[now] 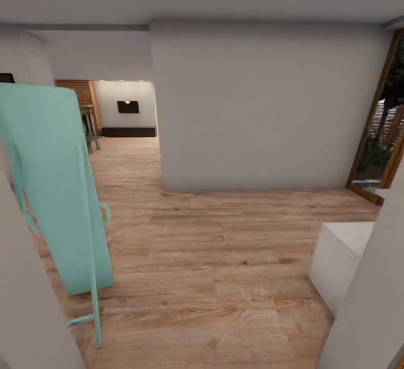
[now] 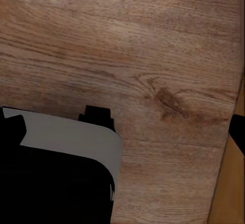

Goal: Move the two storage containers from the living room to the garage. In the garage, place one container on the floor and stack the other container on top of it (either order is fine).

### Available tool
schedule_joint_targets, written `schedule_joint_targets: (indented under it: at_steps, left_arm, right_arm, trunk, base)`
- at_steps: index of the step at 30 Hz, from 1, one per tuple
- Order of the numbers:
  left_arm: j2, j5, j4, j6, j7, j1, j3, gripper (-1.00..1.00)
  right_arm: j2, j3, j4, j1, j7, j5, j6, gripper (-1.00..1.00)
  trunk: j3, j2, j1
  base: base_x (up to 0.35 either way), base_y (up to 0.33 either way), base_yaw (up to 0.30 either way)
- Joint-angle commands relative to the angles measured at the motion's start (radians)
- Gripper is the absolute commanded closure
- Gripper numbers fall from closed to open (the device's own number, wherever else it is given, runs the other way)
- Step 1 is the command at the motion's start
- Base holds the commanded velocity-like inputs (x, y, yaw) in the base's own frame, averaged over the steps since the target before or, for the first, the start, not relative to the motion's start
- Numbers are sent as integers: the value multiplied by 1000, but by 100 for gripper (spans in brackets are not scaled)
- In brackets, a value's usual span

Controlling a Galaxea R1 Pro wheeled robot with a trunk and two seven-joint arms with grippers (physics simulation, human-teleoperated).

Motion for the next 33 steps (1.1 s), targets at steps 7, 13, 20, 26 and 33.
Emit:
schedule_joint_targets:
  at_steps: [7,13,20,26,33]
  left_arm:
    - [0,7,0,-2,3,0,-5,-100]
    - [0,7,0,-1,3,-1,-5,-100]
    - [1,7,0,-1,3,0,-5,-100]
    - [0,7,0,-1,3,-1,-5,-100]
    - [0,7,0,-1,3,-1,-5,-100]
  right_arm:
    - [-1,8,3,-1,-2,-9,-7,-100]
    - [0,8,3,-1,-1,-9,-7,-100]
    - [0,8,3,-1,-1,18,-7,-100]
    - [0,8,3,-1,-2,39,-8,-100]
    - [0,8,3,-1,0,43,-9,-100]
  trunk:
    - [-1,0,1]
    - [-1,0,1]
    - [-1,0,1]
    - [-1,0,1]
    - [-1,0,1]
  base:
    - [326,0,0]
    - [326,0,0]
    - [326,0,0]
    - [326,0,0]
    - [326,0,0]
